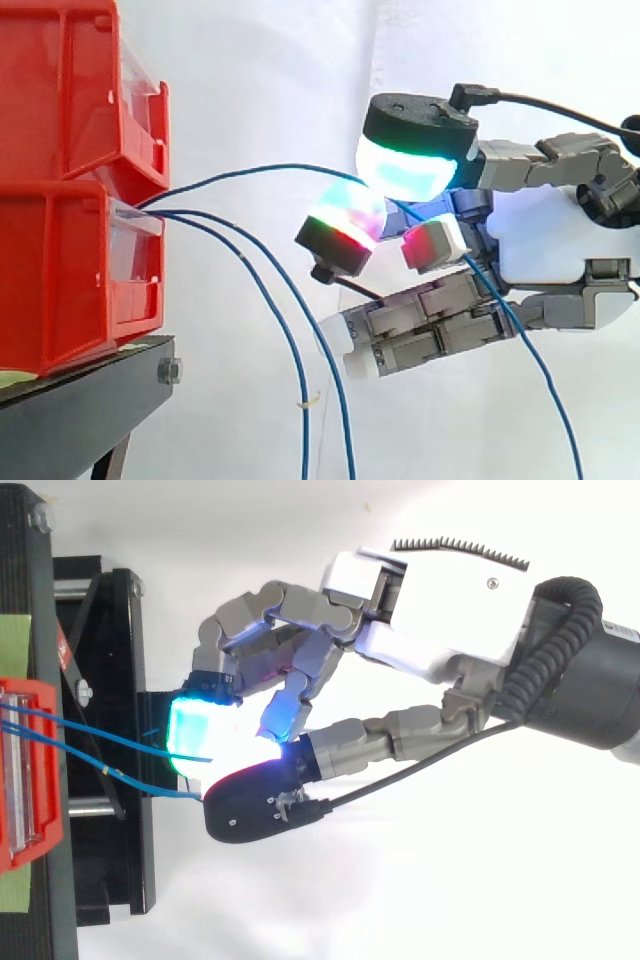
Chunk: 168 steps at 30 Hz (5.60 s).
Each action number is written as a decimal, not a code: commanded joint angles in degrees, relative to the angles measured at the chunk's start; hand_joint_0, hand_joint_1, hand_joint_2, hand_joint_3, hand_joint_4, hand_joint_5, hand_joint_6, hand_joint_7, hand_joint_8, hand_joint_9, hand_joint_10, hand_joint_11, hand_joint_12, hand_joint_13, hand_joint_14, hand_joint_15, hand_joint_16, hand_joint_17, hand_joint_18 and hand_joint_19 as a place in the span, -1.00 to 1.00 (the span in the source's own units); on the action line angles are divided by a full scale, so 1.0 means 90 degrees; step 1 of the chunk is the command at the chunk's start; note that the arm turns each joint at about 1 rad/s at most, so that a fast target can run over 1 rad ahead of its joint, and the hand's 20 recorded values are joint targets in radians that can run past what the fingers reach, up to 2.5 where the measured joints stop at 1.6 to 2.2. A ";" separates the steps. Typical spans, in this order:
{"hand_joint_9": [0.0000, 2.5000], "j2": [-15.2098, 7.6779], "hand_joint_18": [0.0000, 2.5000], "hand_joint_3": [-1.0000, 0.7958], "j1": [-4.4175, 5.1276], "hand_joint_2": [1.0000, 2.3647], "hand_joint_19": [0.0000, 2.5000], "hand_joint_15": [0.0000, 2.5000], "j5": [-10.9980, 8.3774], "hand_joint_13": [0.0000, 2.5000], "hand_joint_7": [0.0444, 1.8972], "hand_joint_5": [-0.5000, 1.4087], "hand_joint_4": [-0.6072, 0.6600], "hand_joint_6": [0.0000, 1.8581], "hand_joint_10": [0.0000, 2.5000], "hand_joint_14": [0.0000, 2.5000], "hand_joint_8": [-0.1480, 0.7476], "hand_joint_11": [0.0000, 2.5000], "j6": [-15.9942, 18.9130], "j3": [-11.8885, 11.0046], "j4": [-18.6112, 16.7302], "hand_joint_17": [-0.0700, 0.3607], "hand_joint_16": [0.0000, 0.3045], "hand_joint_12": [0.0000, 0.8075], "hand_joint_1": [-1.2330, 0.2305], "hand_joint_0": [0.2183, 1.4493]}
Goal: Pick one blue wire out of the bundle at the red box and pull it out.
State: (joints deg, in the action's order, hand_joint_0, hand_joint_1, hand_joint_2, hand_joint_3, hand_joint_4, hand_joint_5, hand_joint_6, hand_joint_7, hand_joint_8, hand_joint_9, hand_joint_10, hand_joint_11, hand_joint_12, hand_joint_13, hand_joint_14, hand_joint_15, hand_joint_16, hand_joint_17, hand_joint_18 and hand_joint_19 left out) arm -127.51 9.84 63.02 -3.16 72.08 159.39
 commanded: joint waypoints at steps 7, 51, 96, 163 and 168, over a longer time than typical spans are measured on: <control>0.11 -0.0003 -0.65 -0.06 0.0000 -0.98 -0.66 -0.75 0.0000 -0.48 0.07 -0.54 0.20 -0.06 -0.98 -0.99 -0.03 -0.42 0.0000 0.0008 0.0015 0.06 -0.54 0.06 -0.35 -0.44; -0.20 -0.0003 -0.86 -0.04 0.0019 -0.70 -0.79 -0.88 0.0156 -0.63 0.06 -0.52 0.05 -0.06 -1.00 -1.00 0.20 -0.93 -0.0244 -0.0002 0.0015 0.20 -0.45 0.12 -0.33 -0.53; -0.28 0.0007 -1.00 -0.04 0.0019 -0.67 -0.84 -0.88 0.0303 -0.74 0.05 -0.53 -0.02 -0.07 -0.99 -1.00 0.04 -0.80 -0.0488 -0.0002 0.0142 0.20 -0.45 0.15 -0.31 -0.53; -0.43 0.0437 -0.98 -0.09 0.0019 -0.37 -0.84 -0.88 -0.0010 -0.75 -0.04 -0.52 -0.10 -0.07 -1.00 -0.99 -0.01 -0.90 -0.0693 0.0008 0.1411 0.16 -0.47 0.09 -0.26 -0.58; -0.44 0.0427 -0.99 -0.09 0.0019 -0.35 -0.84 -0.88 -0.0010 -0.75 -0.03 -0.52 -0.09 -0.07 -1.00 -1.00 -0.02 -0.91 -0.0693 0.0008 0.1411 0.16 -0.48 0.08 -0.26 -0.59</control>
State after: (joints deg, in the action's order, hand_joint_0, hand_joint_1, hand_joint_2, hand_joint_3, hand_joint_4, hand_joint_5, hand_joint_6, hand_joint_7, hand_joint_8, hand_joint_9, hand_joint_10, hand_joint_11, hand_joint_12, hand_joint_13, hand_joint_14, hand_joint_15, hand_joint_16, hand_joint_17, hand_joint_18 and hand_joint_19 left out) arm -123.61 10.04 62.93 -9.40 72.16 172.09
